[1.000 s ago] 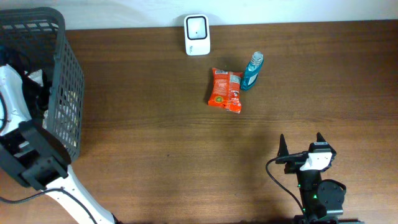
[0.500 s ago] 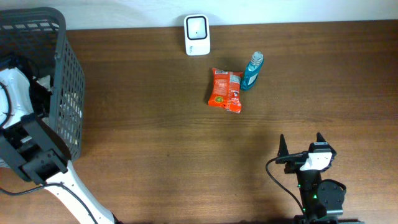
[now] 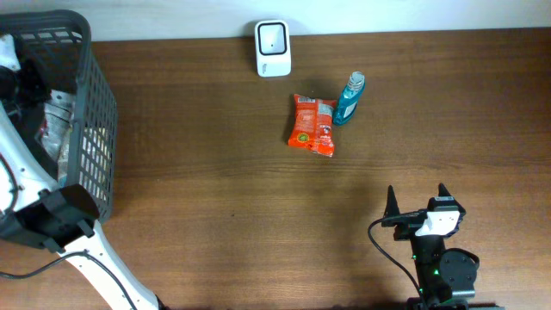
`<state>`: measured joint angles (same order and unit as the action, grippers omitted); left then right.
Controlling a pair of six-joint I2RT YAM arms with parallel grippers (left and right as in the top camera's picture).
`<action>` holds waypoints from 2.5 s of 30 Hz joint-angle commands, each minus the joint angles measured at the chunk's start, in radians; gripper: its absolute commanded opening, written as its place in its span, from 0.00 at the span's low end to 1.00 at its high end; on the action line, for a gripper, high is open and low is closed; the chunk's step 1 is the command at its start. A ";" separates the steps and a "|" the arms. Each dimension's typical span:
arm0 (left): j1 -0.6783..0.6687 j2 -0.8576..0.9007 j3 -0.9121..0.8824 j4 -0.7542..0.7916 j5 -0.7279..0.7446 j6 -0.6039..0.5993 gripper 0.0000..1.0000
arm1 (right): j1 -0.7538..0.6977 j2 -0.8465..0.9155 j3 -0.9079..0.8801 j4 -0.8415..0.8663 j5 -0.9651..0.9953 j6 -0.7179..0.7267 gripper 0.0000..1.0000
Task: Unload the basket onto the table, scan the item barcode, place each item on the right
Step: 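Reach the left gripper into the basket and grasp the small dark packet, then place the dark packet on the table left of the red bag, then reach the left gripper into the basket and grasp the yellow-white snack bag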
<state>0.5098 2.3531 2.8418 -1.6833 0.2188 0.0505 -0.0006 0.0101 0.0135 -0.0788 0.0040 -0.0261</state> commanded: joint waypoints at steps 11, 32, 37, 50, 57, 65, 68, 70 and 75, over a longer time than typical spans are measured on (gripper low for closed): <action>-0.023 -0.304 0.297 0.058 0.375 -0.137 0.00 | -0.006 -0.007 -0.008 -0.003 0.012 0.009 0.98; -0.784 -0.304 -0.943 0.834 0.194 -0.382 0.00 | -0.006 -0.007 -0.008 -0.003 0.012 0.009 0.98; -0.816 -0.304 -1.168 1.081 0.097 -0.541 0.00 | -0.006 -0.007 -0.008 -0.003 0.012 0.009 0.98; -0.917 -0.325 -1.239 1.214 -0.059 -0.467 0.99 | -0.006 -0.007 -0.008 -0.003 0.012 0.009 0.98; -0.745 -0.657 -1.013 0.897 -0.059 -0.203 0.98 | -0.006 -0.007 -0.008 -0.003 0.012 0.009 0.98; -0.158 -0.904 -0.941 0.768 -0.112 -0.134 0.71 | -0.006 -0.007 -0.008 -0.003 0.012 0.009 0.98; 0.023 -0.823 -0.943 0.730 -0.112 -0.054 0.75 | -0.006 -0.007 -0.008 -0.003 0.012 0.009 0.98; 0.050 -0.748 -0.943 0.711 -0.112 -0.004 0.76 | -0.006 -0.007 -0.008 -0.003 0.012 0.009 0.98; 0.050 -0.541 -0.943 0.656 -0.175 0.049 0.79 | -0.006 -0.007 -0.008 -0.003 0.012 0.009 0.98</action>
<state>0.5575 1.7493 1.9041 -1.0145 0.0784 0.0559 -0.0006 0.0101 0.0135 -0.0784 0.0040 -0.0265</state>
